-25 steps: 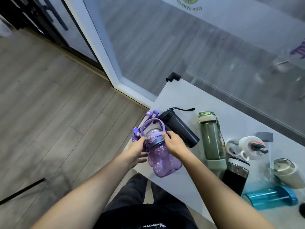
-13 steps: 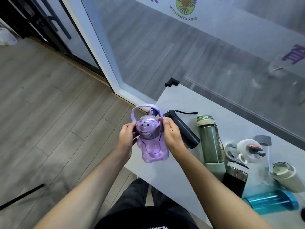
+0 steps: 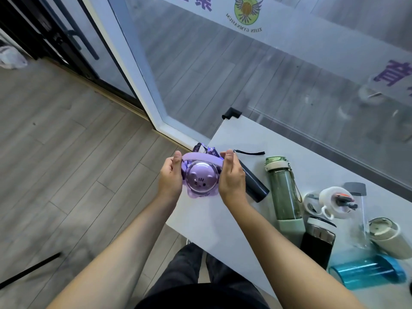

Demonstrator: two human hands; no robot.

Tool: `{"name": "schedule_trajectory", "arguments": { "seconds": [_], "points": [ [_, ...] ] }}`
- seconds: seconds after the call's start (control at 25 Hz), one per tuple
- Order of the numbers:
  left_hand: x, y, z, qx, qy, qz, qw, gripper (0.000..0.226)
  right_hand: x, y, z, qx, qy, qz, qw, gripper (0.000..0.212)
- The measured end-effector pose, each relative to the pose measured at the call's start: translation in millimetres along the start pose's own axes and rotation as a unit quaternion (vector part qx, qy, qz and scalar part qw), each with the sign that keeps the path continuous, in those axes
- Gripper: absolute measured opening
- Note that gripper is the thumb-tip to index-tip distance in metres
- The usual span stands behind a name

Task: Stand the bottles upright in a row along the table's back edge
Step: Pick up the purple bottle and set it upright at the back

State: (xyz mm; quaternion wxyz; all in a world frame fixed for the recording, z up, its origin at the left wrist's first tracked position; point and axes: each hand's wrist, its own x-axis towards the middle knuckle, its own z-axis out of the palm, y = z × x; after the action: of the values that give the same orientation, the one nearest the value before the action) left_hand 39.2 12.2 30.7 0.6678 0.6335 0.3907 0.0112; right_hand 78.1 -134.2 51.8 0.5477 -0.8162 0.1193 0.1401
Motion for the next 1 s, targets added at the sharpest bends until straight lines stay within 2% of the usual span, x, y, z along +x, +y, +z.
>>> {"name": "schedule_trajectory", "arguments": {
  "seconds": [0.08, 0.2, 0.32, 0.44, 0.48, 0.52, 0.6, 0.64, 0.72, 0.8, 0.84, 0.92, 1.0],
  "points": [
    [5, 4, 5, 0.039, 0.060, -0.009, 0.997, 0.062, 12, -6, 8, -0.040, 0.004, 0.020, 0.999, 0.055],
    [12, 9, 11, 0.100, 0.101, 0.002, 0.990, 0.054, 29, -9, 9, -0.098, 0.018, 0.021, 0.995, 0.044],
    [16, 4, 17, 0.141, 0.116, -0.006, 0.983, 0.042, 36, -2, 7, -0.162, 0.002, 0.021, 0.986, 0.032],
    [13, -1, 21, 0.110, 0.112, -0.007, 0.988, 0.036, 38, 12, -1, -0.171, 0.001, 0.014, 0.985, 0.029],
    [12, -2, 20, 0.106, 0.111, -0.006, 0.988, 0.037, 40, 21, -8, -0.203, 0.014, -0.003, 0.979, 0.026],
    [9, 0, 18, 0.111, 0.108, -0.008, 0.988, 0.039, 43, 31, -17, -0.264, 0.011, -0.025, 0.964, 0.029],
    [1, -1, 10, 0.147, 0.092, -0.011, 0.985, 0.041, 45, 53, -32, -0.403, -0.060, -0.034, 0.912, 0.063],
    [-5, -3, 5, 0.172, 0.081, -0.006, 0.982, 0.042, 45, 62, -37, -0.444, -0.093, -0.032, 0.890, 0.076],
    [-18, -9, -4, 0.202, 0.051, 0.016, 0.978, 0.045, 44, 76, -36, -0.476, -0.113, -0.032, 0.871, 0.084],
    [-32, -14, -13, 0.201, -0.002, 0.037, 0.979, 0.049, 46, 84, -33, -0.464, -0.102, -0.030, 0.880, 0.076],
    [-39, -14, -16, 0.193, -0.034, 0.043, 0.980, 0.053, 46, 86, -34, -0.436, -0.088, -0.025, 0.895, 0.072],
    [-50, -13, -20, 0.180, -0.082, 0.049, 0.979, 0.060, 41, 89, -41, -0.325, -0.051, -0.009, 0.944, 0.068],
    [-55, -12, -21, 0.178, -0.094, 0.061, 0.978, 0.059, 29, 88, -53, -0.171, -0.002, 0.000, 0.985, 0.063]
  ]
}}
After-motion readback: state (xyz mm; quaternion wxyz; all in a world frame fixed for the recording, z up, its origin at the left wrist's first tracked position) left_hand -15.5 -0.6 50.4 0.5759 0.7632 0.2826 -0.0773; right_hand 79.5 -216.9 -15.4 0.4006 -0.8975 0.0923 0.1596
